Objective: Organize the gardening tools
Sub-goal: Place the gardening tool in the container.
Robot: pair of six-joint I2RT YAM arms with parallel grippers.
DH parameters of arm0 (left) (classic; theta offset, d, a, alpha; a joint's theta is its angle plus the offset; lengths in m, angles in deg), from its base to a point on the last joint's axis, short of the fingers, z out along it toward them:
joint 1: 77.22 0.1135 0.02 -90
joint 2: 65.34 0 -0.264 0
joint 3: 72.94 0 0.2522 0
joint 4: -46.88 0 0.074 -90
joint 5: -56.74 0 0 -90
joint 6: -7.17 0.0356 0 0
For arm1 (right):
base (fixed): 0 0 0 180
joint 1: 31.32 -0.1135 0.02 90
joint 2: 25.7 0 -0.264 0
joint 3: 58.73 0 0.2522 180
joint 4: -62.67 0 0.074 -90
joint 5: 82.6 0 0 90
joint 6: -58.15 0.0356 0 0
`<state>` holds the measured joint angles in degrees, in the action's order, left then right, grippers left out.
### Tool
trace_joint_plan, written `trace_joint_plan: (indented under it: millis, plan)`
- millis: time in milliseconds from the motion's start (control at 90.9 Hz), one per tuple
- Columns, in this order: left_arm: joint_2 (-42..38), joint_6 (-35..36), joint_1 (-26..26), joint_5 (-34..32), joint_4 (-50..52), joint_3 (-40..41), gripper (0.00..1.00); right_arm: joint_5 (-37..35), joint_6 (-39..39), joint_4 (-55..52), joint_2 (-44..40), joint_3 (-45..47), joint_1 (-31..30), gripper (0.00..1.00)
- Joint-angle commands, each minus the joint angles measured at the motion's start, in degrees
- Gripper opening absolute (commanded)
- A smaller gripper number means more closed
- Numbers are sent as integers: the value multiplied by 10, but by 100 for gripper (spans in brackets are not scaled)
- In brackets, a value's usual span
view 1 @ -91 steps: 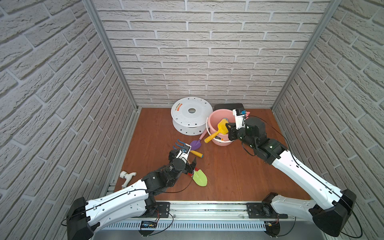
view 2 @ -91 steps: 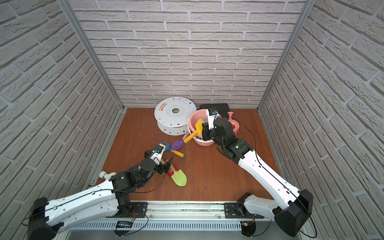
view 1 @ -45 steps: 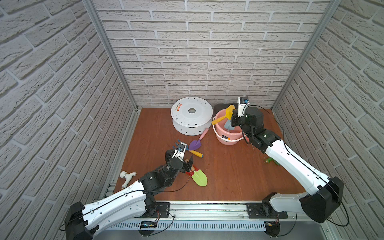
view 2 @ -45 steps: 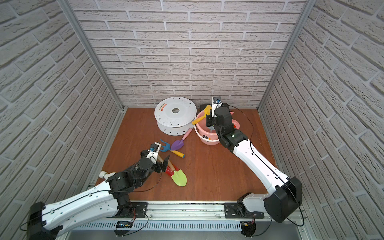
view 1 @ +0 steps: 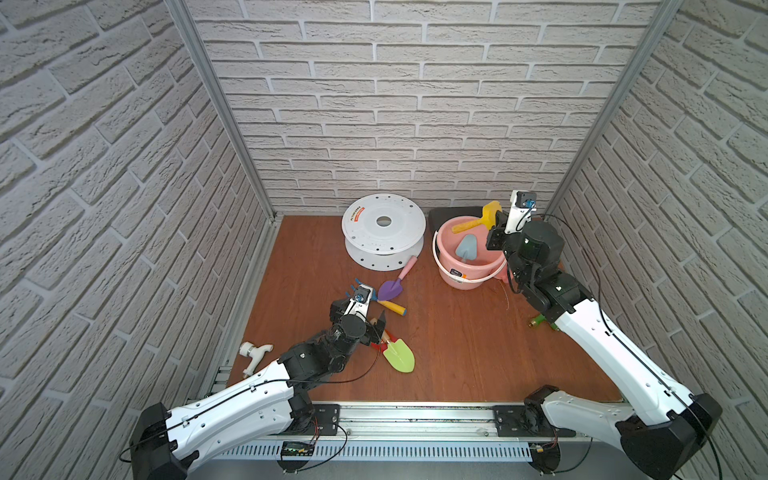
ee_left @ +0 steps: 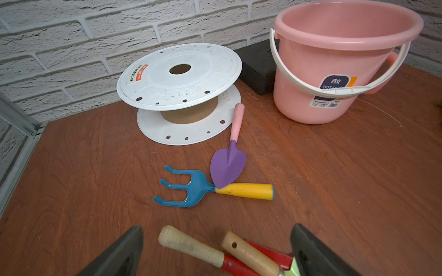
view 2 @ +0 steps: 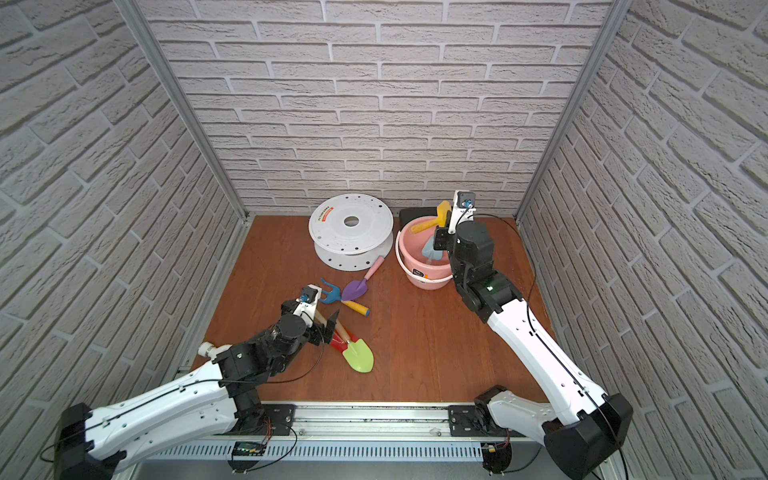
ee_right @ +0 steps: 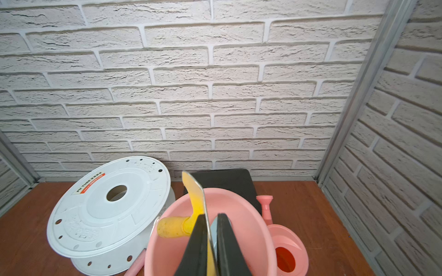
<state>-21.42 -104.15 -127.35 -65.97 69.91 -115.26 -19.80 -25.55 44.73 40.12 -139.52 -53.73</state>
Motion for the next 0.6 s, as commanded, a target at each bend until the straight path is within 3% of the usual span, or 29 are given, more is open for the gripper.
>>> trace_joint_plan:
  millis: [0, 440, 594]
  plan:
    - [-2, -7, 3, 1, -6, 8, 98, -31, -19, -14, 23, -29, 7, 3]
    - [7, -7, 6, 3, -2, 6, 98, 110, -2, -222, 193, -151, 20, 3]
    - [15, -8, 8, 4, -1, 3, 98, 162, 8, -230, 232, -157, 32, 8]
